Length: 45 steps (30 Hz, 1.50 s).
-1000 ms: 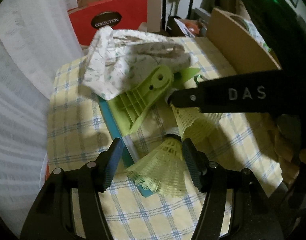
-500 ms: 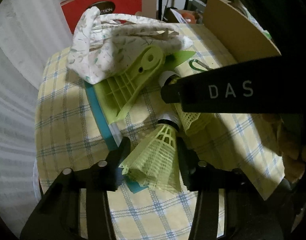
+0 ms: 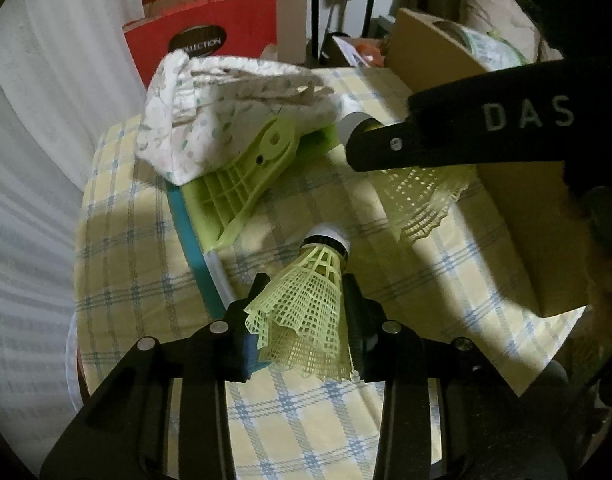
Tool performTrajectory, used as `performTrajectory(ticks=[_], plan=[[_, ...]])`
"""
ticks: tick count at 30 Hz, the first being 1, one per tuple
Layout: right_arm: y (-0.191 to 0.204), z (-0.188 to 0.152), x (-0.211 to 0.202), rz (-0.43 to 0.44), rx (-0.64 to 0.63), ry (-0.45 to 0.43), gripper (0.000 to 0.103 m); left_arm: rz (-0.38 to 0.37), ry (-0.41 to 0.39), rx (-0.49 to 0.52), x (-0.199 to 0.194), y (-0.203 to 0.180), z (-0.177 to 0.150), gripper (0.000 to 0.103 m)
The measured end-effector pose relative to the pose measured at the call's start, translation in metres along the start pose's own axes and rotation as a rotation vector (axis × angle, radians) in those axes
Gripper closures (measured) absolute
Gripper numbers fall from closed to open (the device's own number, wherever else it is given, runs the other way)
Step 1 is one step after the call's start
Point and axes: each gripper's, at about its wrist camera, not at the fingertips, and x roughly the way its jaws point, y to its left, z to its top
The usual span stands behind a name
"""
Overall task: Organize objects
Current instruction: 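Grasp a yellow shuttlecock with the left gripper while the right gripper holds its own, then carry both shuttlecocks into the cardboard box and open both grippers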
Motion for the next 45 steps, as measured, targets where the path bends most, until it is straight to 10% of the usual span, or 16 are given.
performTrajectory(ticks=[21, 45], plan=[[-0.028, -0.033, -0.116, -0.001, 0.02, -0.2, 0.065, -0.137, -0.19, -0.084, -0.064, -0.05, 0.038, 0.07], [-0.138, -0.087, -0.186, -0.163, 0.161, -0.305, 0.065, -0.288, -0.176, 0.009, -0.052, -0.184, 0.064, 0.07]])
